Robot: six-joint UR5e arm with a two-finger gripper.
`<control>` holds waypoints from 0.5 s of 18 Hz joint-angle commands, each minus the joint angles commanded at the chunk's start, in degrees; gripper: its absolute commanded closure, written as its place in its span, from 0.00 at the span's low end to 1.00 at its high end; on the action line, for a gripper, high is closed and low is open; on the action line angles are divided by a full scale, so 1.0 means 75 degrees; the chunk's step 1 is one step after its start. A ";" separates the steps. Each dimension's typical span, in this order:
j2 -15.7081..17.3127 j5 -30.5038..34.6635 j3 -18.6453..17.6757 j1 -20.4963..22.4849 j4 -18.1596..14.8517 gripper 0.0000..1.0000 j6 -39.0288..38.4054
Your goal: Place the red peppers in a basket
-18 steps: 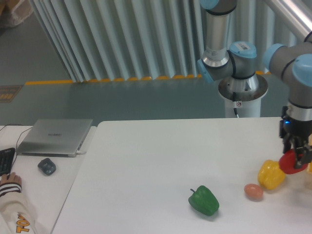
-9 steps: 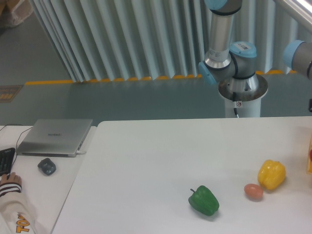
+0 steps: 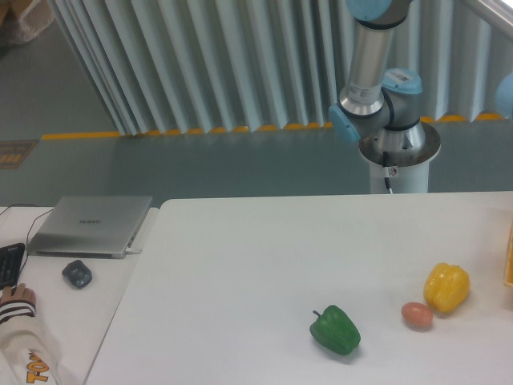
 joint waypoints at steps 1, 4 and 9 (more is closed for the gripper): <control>-0.0058 0.0000 -0.0012 0.0024 0.0012 0.58 0.0000; -0.0071 -0.0011 -0.0094 0.0106 0.0012 0.35 -0.0047; -0.0071 -0.0047 -0.0105 0.0059 0.0012 0.00 -0.0105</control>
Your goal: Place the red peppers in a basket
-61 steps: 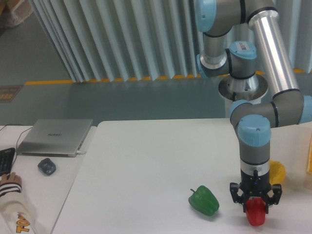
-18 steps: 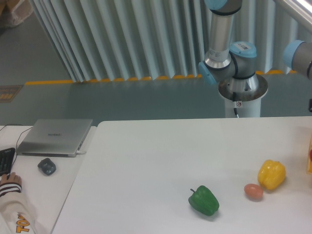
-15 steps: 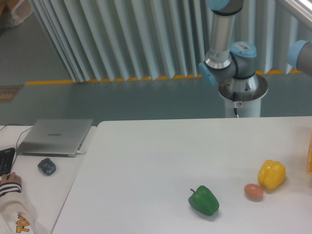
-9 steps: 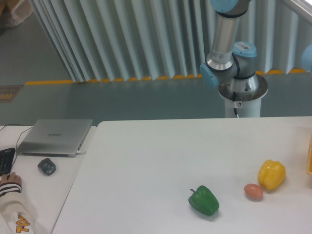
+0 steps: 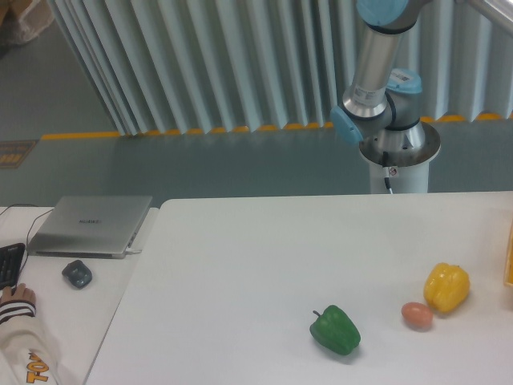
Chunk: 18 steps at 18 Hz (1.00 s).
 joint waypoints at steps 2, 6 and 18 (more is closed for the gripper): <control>0.0012 -0.0058 0.0012 0.0000 0.0023 0.00 -0.0012; 0.0059 -0.0877 0.0047 -0.0070 0.0035 0.00 -0.0632; 0.0223 -0.0867 0.0164 -0.1299 0.0035 0.00 -0.1594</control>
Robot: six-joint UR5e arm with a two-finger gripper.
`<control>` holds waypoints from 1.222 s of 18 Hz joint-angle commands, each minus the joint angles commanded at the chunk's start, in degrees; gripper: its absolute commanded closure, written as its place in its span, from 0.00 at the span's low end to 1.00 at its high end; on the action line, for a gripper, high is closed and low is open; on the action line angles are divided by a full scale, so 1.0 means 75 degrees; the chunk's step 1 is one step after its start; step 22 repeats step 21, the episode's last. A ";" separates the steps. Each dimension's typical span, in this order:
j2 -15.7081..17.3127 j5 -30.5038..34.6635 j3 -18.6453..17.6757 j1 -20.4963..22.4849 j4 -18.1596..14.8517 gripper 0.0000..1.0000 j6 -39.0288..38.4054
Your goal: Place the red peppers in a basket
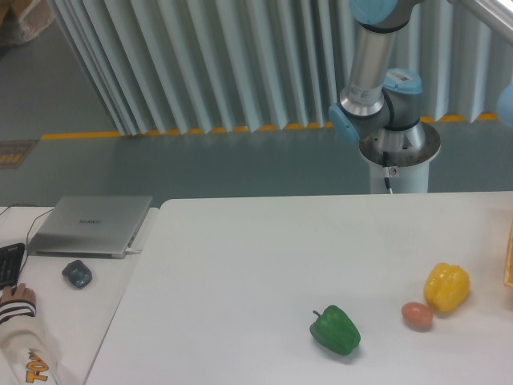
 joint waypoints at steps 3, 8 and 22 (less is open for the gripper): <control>0.0094 0.0467 -0.0082 -0.0586 0.0129 0.00 -0.0070; 0.0164 0.0656 -0.0105 -0.1324 0.0153 0.00 -0.1146; 0.0106 0.1395 -0.0199 -0.2451 0.0164 0.00 -0.2625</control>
